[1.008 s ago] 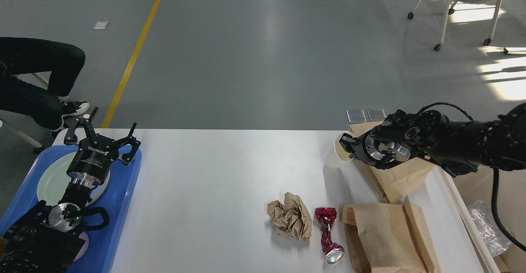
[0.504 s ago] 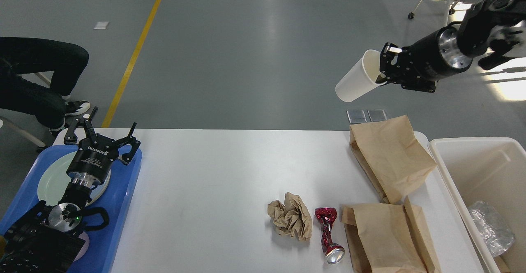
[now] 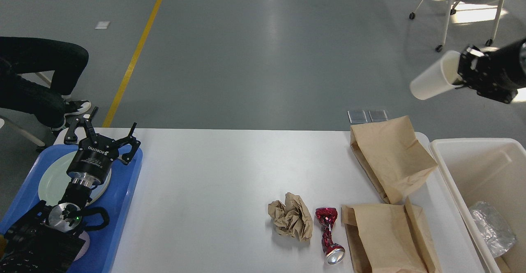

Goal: Tidy desktop
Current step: 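Lift the cup and drop it into the white bin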

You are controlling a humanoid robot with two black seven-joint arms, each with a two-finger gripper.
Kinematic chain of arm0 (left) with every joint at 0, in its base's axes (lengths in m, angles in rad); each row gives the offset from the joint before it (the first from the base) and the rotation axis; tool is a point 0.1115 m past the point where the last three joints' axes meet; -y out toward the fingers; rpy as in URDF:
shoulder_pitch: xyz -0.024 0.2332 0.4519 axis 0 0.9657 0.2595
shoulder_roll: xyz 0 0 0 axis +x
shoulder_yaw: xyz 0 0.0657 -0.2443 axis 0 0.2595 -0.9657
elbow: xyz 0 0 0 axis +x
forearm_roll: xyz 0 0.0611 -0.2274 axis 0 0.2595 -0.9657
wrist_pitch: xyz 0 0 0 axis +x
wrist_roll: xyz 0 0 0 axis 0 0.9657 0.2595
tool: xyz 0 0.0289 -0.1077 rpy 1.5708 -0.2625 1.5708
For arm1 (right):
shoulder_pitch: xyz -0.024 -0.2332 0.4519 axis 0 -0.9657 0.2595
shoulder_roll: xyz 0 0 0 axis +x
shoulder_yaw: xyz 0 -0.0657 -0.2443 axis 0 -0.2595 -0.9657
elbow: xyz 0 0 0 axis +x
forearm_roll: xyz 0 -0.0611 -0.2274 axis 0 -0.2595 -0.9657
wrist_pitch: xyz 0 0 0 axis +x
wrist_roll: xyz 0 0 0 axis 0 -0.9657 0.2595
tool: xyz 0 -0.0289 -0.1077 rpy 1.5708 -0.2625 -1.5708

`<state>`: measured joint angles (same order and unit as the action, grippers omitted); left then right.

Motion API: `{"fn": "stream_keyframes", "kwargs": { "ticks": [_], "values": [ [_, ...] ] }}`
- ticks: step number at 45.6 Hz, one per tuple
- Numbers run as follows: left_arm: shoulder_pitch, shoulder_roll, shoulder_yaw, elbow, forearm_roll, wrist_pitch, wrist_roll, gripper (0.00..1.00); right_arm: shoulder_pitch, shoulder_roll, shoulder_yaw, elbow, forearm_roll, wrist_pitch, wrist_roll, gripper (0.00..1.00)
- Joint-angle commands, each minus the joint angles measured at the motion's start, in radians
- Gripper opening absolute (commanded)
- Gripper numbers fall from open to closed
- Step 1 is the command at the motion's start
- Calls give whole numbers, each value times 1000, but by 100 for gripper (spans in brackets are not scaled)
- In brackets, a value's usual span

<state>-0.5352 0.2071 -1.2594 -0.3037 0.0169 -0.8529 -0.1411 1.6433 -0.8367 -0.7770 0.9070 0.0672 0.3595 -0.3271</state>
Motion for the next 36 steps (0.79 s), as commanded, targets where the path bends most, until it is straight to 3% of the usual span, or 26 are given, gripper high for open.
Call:
{"fn": "stream_keyframes", "kwargs": {
  "ticks": [1,12,13,14,16,17,36],
  "values": [
    [1,0,0,0,0,0,0,97,-189,-33,13,-66,-1,-108,6,0],
    [0,0,0,0,0,0,0,97,-471,33,13,-172,-4,-178,8,0],
    [0,0,0,0,0,0,0,97,-485,45,13,-186,-4,-180,8,8],
    [0,0,0,0,0,0,0,97,-496,53,13,-201,-4,-186,8,31],
    [0,0,0,0,0,0,0,97,-511,68,16,-232,-3,-204,8,87],
    [0,0,0,0,0,0,0,97,-517,73,21,-246,-3,-218,8,100],
    [0,0,0,0,0,0,0,97,-536,123,16,-246,-4,-220,6,100]
  ]
}}
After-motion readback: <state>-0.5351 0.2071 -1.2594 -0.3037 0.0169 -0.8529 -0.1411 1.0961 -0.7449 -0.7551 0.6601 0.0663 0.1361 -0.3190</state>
